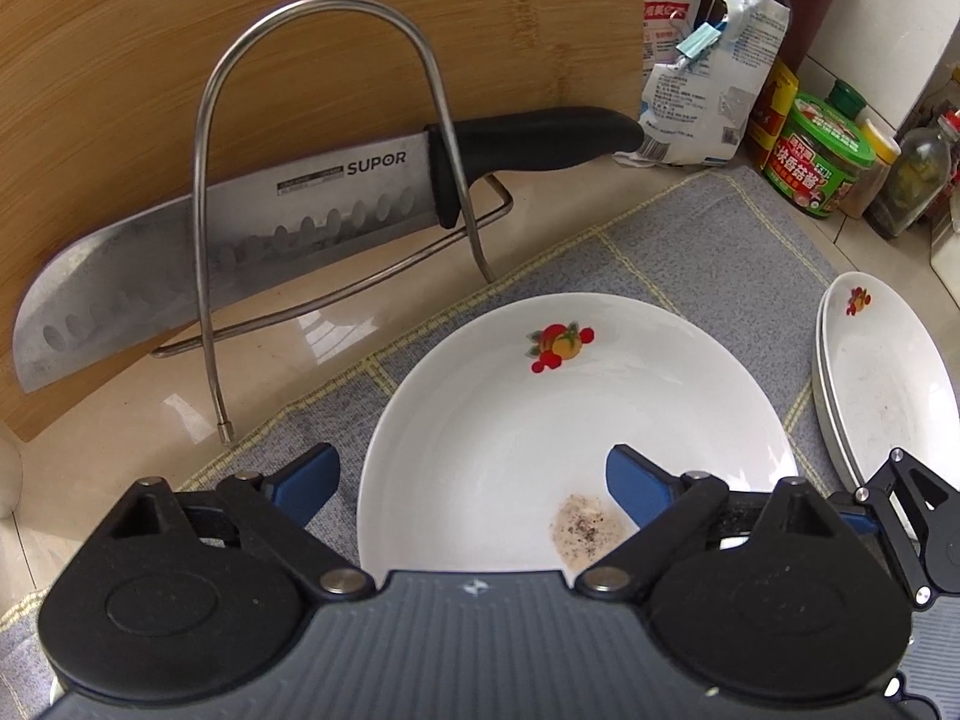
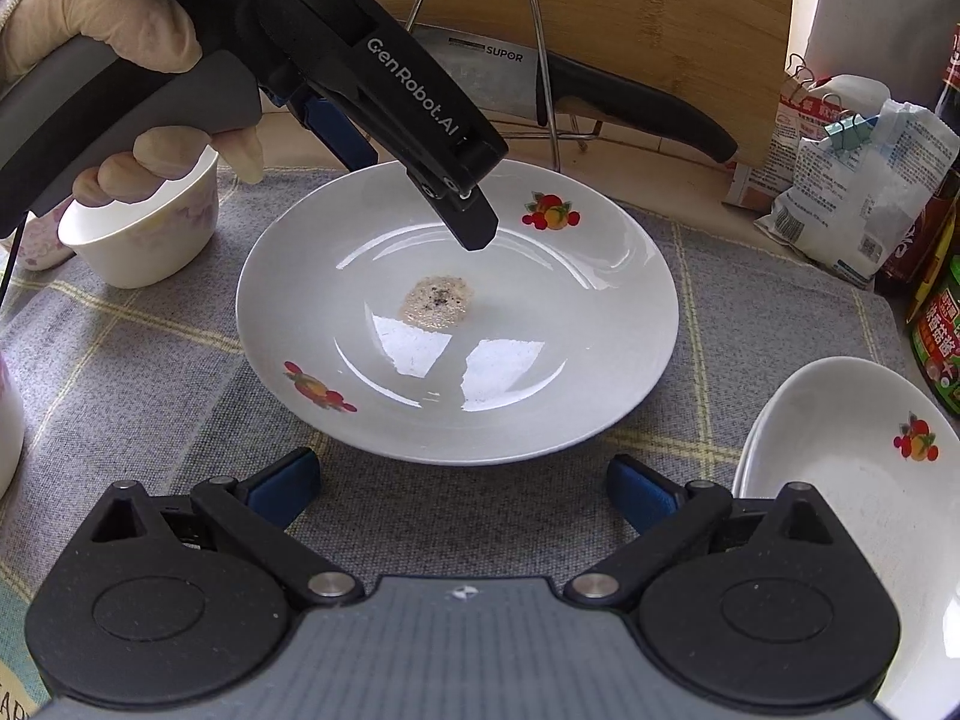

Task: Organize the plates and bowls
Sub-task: 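Lift the stained plate by its rim with the left gripper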

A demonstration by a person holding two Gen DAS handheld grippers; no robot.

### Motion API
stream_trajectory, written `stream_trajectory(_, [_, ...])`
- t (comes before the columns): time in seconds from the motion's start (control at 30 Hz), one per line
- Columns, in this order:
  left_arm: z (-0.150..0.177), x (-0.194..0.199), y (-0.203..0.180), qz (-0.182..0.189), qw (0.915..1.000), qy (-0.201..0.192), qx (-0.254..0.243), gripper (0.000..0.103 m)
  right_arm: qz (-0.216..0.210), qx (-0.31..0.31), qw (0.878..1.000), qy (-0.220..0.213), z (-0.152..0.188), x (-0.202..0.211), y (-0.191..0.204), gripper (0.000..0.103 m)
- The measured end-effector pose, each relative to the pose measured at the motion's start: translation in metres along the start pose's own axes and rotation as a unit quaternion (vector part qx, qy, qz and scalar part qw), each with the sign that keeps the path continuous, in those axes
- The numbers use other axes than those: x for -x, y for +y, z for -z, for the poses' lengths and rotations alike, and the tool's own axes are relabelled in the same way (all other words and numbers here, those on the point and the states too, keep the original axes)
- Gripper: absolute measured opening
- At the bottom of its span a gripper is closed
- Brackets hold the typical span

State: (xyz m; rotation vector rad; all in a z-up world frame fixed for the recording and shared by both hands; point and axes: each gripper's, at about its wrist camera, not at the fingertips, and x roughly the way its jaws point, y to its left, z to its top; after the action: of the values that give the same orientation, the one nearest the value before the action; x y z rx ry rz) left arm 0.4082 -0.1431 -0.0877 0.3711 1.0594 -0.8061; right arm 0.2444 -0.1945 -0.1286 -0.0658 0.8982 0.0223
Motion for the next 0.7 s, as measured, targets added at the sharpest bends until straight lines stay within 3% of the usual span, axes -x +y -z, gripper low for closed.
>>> stream_trajectory(0.7, [-0.003, -0.006, 0.002, 0.016, 0.9998, 0.005, 0.006, 0.093, -0.025, 0.065, 0.998, -0.006, -0.012, -0.007, -0.011, 0.103])
